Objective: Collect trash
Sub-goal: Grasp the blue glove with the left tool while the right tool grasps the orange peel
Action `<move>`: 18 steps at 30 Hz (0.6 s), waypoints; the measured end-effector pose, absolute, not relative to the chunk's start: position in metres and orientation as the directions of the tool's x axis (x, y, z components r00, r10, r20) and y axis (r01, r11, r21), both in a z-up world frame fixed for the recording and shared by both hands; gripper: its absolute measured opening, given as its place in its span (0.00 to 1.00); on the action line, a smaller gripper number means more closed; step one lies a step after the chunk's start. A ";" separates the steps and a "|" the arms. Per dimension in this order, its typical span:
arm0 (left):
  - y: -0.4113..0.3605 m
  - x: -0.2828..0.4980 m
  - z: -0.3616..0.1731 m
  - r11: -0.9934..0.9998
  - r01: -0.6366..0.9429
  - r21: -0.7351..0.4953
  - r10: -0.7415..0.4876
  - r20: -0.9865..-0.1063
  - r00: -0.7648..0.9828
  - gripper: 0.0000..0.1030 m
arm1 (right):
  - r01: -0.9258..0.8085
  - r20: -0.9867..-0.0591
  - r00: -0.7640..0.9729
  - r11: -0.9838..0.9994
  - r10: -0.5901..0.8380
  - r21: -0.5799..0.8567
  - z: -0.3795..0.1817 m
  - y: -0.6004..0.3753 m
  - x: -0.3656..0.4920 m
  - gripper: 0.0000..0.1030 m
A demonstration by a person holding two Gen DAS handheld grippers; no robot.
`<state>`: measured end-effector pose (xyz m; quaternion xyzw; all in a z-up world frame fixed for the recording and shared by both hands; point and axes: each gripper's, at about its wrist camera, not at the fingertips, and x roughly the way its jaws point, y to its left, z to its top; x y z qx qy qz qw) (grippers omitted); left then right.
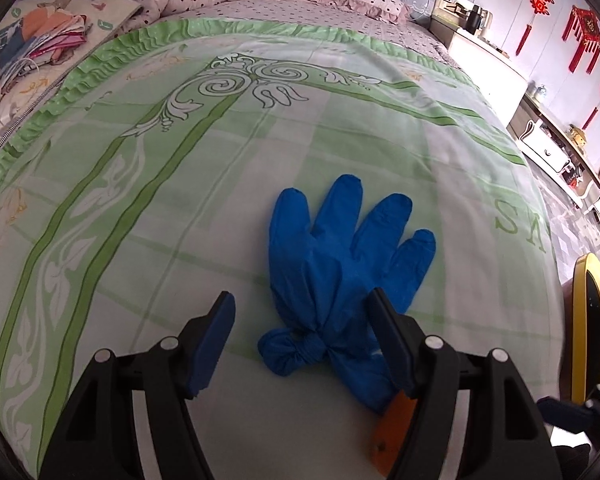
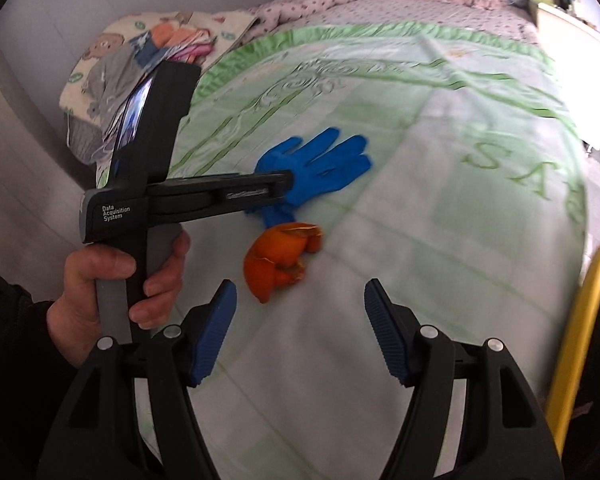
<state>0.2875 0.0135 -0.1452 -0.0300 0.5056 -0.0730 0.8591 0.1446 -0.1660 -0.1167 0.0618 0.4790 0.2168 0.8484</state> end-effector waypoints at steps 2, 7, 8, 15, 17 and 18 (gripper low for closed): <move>0.016 0.290 -0.149 0.985 0.096 -0.145 -0.173 -0.864 0.473 0.63 | -0.320 -0.791 0.438 0.896 0.428 0.307 -0.121 -0.157 0.150 0.61; 0.020 0.298 -0.157 0.978 0.108 -0.177 -0.207 -0.858 0.471 0.54 | -0.334 -0.805 0.421 0.897 0.418 0.290 -0.134 -0.142 0.164 0.61; 0.021 0.299 -0.158 0.977 0.112 -0.180 -0.212 -0.855 0.474 0.51 | -0.337 -0.806 0.420 0.896 0.417 0.288 -0.137 -0.139 0.167 0.61; 0.031 0.305 -0.162 0.972 0.104 -0.211 -0.234 -0.837 0.495 0.29 | -0.346 -0.824 0.397 0.897 0.405 0.274 -0.153 -0.124 0.185 0.48; 0.029 0.303 -0.162 0.975 0.112 -0.189 -0.220 -0.833 0.507 0.26 | -0.342 -0.824 0.396 0.898 0.406 0.278 -0.157 -0.123 0.189 0.42; 0.028 0.303 -0.162 0.976 0.114 -0.187 -0.219 -0.831 0.512 0.24 | -0.343 -0.822 0.397 0.896 0.409 0.281 -0.158 -0.122 0.191 0.41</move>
